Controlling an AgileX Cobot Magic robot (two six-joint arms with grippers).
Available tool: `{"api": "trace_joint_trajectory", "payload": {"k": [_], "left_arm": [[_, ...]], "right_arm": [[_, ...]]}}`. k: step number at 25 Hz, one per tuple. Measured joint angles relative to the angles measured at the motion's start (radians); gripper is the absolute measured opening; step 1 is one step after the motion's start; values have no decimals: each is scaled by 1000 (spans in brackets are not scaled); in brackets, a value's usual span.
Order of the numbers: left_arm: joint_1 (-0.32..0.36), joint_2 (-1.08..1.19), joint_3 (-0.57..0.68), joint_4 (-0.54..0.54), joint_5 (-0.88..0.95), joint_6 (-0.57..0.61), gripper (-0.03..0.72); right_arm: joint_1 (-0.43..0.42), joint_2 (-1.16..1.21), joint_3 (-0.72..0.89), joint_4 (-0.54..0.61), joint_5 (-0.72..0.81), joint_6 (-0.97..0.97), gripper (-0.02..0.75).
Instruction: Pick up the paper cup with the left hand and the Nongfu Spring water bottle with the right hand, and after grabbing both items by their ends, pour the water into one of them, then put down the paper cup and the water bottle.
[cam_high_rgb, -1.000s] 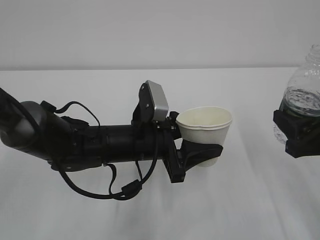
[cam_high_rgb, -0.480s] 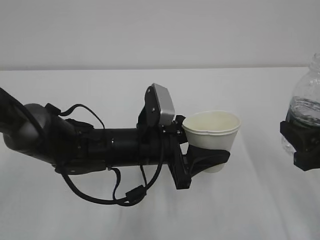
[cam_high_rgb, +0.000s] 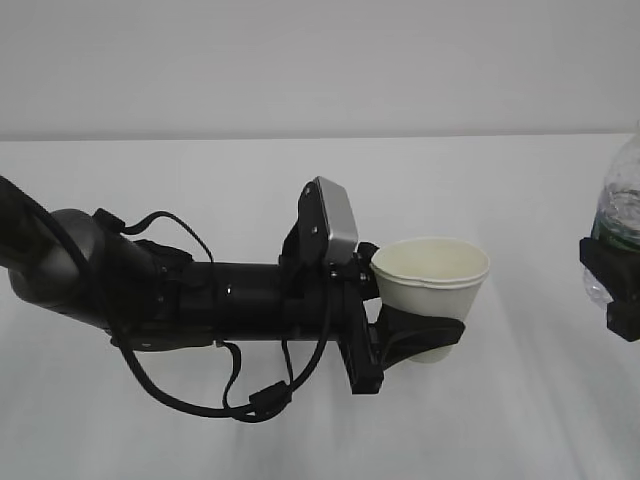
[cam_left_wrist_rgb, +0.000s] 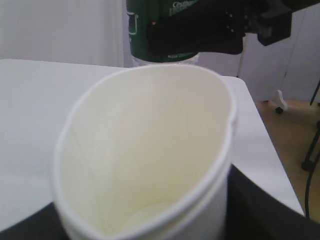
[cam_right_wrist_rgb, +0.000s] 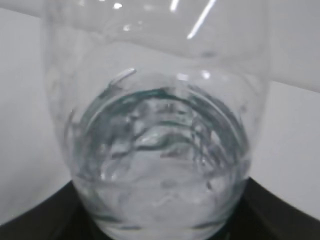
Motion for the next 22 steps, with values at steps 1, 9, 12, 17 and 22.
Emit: {"api": "trace_joint_trajectory", "payload": {"k": [1, 9, 12, 17, 22], "left_arm": [[0, 0, 0, 8, 2, -3, 431], [0, 0, -1, 68, 4, -9, 430], [-1, 0, -24, 83, 4, -11, 430], [-17, 0, -79, 90, 4, -11, 430], [-47, 0, -132, 156, 75, -11, 430]], "right_arm": [[0, -7, 0, 0, 10, -2, 456], [0, -65, -24, -14, 124, -16, 456], [0, -82, -61, -48, 194, -23, 456], [0, -89, -93, -86, 245, -25, 456], [0, -89, -93, -123, 255, -27, 456]]}}
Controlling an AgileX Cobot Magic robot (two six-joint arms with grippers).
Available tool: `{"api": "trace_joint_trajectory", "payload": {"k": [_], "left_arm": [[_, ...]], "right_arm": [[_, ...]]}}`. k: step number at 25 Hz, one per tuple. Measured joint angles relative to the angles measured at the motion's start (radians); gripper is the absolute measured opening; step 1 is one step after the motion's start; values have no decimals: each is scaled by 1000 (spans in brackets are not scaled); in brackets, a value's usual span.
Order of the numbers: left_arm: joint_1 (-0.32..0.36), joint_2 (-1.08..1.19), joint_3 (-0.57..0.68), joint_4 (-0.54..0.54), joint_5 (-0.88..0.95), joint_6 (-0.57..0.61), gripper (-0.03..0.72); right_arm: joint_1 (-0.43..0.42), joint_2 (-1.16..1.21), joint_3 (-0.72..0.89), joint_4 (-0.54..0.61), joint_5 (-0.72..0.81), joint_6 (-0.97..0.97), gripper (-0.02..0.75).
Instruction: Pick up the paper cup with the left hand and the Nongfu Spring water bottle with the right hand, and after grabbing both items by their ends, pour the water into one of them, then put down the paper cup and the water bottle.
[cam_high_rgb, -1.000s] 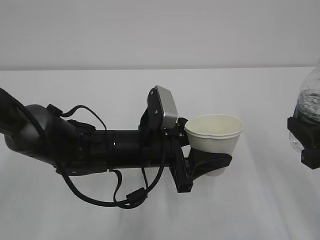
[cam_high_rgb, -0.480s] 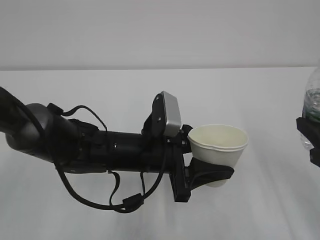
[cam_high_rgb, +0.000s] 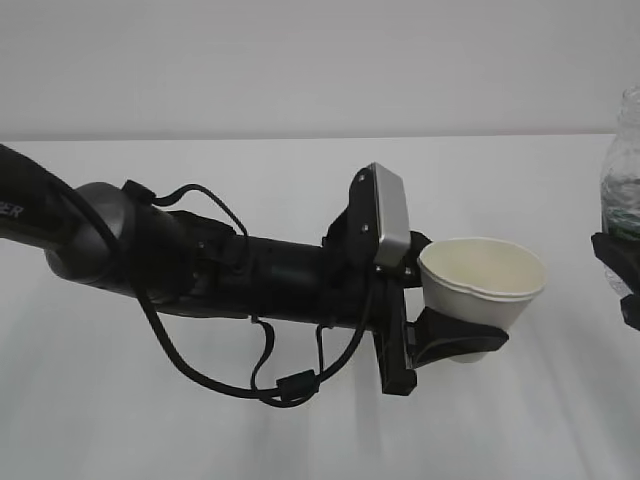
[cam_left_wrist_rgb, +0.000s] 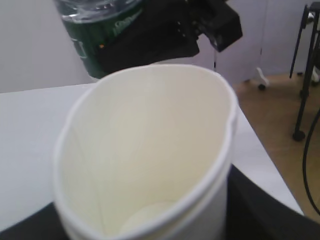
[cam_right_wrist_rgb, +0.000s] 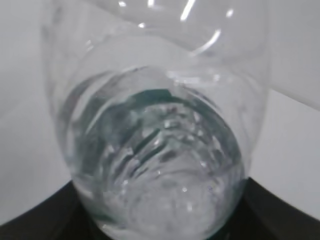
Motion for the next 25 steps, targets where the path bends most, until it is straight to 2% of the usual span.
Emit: {"api": "trace_joint_trajectory", "payload": {"k": [16, 25], "left_arm": [[-13, 0, -42, -28, 87, 0, 430], [-13, 0, -42, -39, 79, 0, 430]], "right_arm": [[0, 0, 0, -34, 6, -19, 456], [0, 0, 0, -34, 10, -125, 456]]}}
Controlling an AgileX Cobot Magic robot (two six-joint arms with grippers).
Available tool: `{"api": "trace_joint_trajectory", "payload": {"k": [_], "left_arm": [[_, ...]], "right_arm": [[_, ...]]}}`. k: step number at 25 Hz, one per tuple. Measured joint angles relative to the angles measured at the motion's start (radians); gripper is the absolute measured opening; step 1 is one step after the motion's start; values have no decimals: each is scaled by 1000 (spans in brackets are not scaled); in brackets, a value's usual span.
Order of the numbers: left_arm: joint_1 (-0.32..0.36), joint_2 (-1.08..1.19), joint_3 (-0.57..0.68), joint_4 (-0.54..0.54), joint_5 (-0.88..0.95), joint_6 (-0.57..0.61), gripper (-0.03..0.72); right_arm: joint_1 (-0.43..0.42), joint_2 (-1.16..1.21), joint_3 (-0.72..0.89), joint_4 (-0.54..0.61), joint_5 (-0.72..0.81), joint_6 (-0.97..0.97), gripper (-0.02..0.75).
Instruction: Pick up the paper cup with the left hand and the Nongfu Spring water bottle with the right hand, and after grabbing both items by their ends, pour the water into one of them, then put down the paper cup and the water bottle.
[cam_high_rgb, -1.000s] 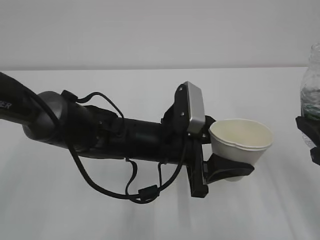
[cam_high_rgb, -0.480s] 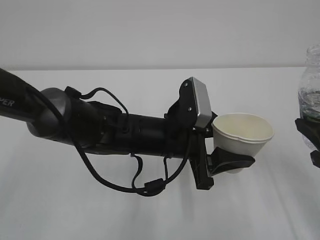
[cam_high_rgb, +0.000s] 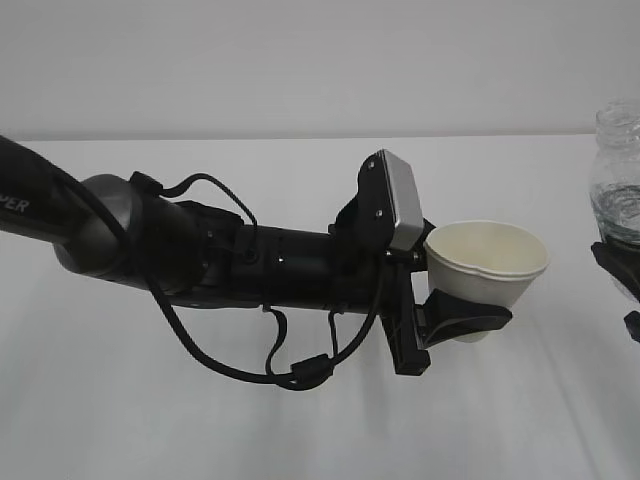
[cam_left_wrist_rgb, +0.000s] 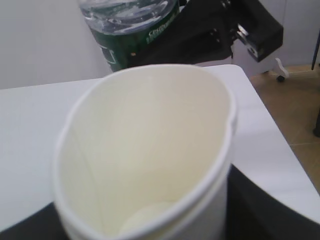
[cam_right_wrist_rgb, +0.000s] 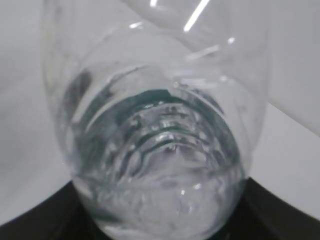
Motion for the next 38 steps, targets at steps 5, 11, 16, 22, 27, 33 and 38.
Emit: {"api": "trace_joint_trajectory", "payload": {"k": [5, 11, 16, 22, 27, 33, 38], "left_arm": [[0, 0, 0, 2, -11, 0, 430], [0, 0, 0, 16, -41, 0, 423], [0, 0, 0, 19, -45, 0, 420], [0, 0, 0, 24, -45, 0, 419], [0, 0, 0, 25, -45, 0, 418], [0, 0, 0, 25, -45, -2, 417], [0, 0, 0, 36, -45, -11, 417]], "right_arm": [[0, 0, 0, 0, 7, -68, 456], [0, 0, -1, 16, 11, -164, 456], [0, 0, -2, 71, 16, -261, 456], [0, 0, -2, 140, 18, -384, 456], [0, 0, -2, 150, 22, -448, 456], [0, 0, -2, 150, 4, -509, 456], [0, 0, -2, 150, 0, -549, 456]]}}
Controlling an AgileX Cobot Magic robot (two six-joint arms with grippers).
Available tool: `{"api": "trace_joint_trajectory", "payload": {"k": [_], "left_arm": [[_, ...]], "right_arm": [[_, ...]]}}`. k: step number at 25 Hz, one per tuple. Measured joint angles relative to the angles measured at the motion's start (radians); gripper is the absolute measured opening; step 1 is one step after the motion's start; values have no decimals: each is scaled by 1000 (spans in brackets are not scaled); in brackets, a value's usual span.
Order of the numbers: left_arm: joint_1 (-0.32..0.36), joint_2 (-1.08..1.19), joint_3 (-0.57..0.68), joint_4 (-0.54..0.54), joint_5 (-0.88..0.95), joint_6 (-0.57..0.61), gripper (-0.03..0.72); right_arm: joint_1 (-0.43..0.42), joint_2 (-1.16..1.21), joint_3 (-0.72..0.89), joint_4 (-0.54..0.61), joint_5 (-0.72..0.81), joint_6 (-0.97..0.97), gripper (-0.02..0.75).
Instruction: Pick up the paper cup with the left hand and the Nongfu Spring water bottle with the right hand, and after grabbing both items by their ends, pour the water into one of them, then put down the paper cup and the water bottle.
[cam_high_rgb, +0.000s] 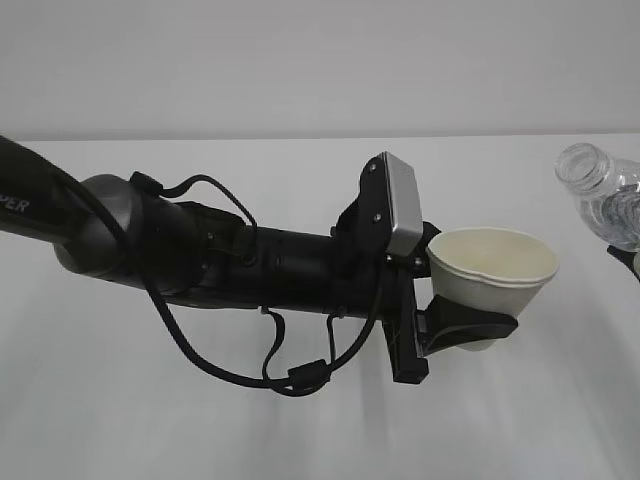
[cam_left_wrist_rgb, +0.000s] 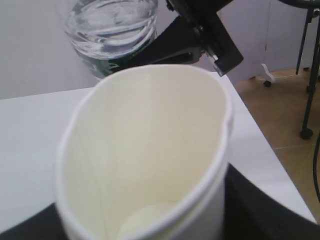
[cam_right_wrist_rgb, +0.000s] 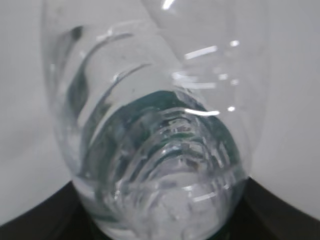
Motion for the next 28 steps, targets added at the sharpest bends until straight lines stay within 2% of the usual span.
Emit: {"api": "trace_joint_trajectory", "payload": {"k": [28], "left_arm": [[0, 0, 0, 27, -16, -8, 414]], "right_arm": [[0, 0, 0, 2, 0, -214, 456]]}}
